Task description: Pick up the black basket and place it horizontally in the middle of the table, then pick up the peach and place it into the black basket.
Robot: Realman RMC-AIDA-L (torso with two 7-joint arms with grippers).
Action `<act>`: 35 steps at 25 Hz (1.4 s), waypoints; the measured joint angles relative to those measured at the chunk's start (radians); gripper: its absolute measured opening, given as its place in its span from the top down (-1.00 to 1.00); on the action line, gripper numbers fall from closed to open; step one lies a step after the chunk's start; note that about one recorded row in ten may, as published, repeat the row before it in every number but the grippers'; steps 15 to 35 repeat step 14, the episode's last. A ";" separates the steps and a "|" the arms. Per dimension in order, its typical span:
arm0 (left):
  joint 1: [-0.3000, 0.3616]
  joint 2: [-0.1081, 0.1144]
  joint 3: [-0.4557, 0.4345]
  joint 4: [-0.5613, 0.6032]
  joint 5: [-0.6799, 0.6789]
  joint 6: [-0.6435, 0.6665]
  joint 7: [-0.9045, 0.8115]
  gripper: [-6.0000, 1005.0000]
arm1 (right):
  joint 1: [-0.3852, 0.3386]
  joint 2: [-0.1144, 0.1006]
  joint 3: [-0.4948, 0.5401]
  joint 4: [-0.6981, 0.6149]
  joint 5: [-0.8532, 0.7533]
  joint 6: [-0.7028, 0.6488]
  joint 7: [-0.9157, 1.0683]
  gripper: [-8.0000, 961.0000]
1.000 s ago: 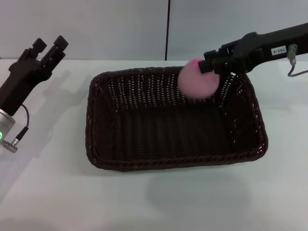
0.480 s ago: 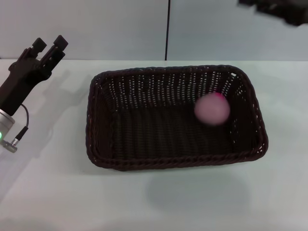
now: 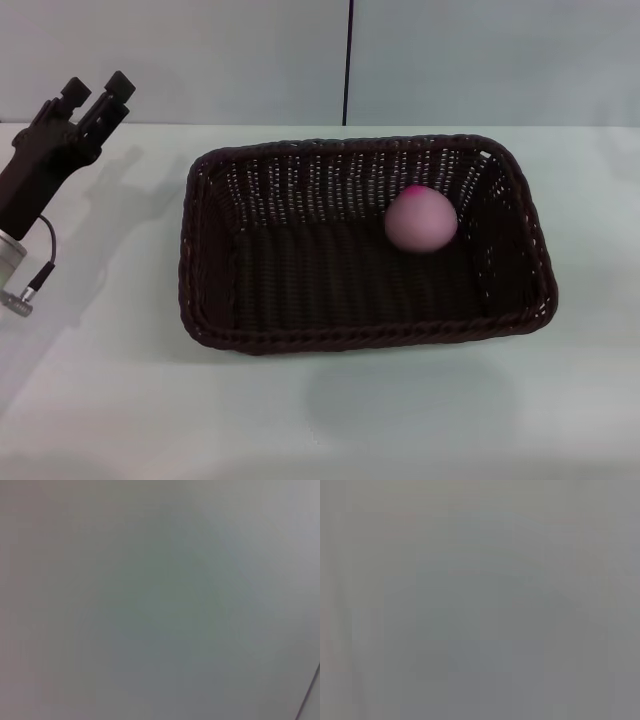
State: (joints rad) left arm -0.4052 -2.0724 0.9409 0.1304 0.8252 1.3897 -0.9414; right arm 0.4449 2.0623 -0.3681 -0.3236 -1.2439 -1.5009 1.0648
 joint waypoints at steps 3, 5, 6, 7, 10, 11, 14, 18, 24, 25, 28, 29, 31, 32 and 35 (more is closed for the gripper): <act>0.001 0.000 -0.002 0.000 0.000 0.010 0.000 -0.59 | -0.009 0.002 0.039 0.041 0.036 0.030 -0.018 0.01; 0.008 0.000 -0.014 0.000 0.000 0.038 0.003 -0.59 | -0.022 0.006 0.086 0.082 0.075 0.047 -0.047 0.01; 0.008 0.000 -0.014 0.000 0.000 0.038 0.003 -0.59 | -0.022 0.006 0.086 0.082 0.075 0.047 -0.047 0.01; 0.010 0.000 -0.019 0.000 0.000 0.044 0.003 -0.59 | -0.026 0.008 0.095 0.088 0.081 0.047 -0.055 0.01; 0.013 0.000 -0.031 -0.007 0.000 0.049 0.001 -0.59 | -0.031 0.010 0.105 0.095 0.085 0.054 -0.062 0.01; 0.013 0.000 -0.031 -0.007 0.000 0.049 0.001 -0.59 | -0.031 0.010 0.105 0.095 0.085 0.054 -0.062 0.01; 0.015 0.000 -0.039 -0.011 0.000 0.050 0.001 -0.59 | -0.031 0.010 0.106 0.102 0.086 0.059 -0.063 0.01; 0.015 0.000 -0.039 -0.011 0.000 0.050 0.001 -0.59 | -0.031 0.010 0.106 0.102 0.086 0.059 -0.063 0.01; 0.015 0.000 -0.039 -0.011 0.000 0.050 0.001 -0.59 | -0.031 0.010 0.106 0.102 0.086 0.059 -0.063 0.01; 0.015 0.000 -0.039 -0.011 0.000 0.050 0.001 -0.59 | -0.031 0.010 0.106 0.102 0.086 0.059 -0.063 0.01; 0.015 0.000 -0.039 -0.011 0.000 0.050 0.001 -0.59 | -0.031 0.010 0.106 0.102 0.086 0.059 -0.063 0.01; 0.015 0.000 -0.039 -0.011 0.000 0.050 0.001 -0.59 | -0.031 0.010 0.106 0.102 0.086 0.059 -0.063 0.01; 0.015 0.000 -0.039 -0.011 0.000 0.050 0.001 -0.59 | -0.031 0.010 0.106 0.102 0.086 0.059 -0.063 0.01; 0.015 0.000 -0.039 -0.011 0.000 0.050 0.001 -0.59 | -0.031 0.010 0.106 0.102 0.086 0.059 -0.063 0.01; 0.015 0.000 -0.039 -0.011 0.000 0.050 0.001 -0.59 | -0.031 0.010 0.106 0.102 0.086 0.059 -0.063 0.01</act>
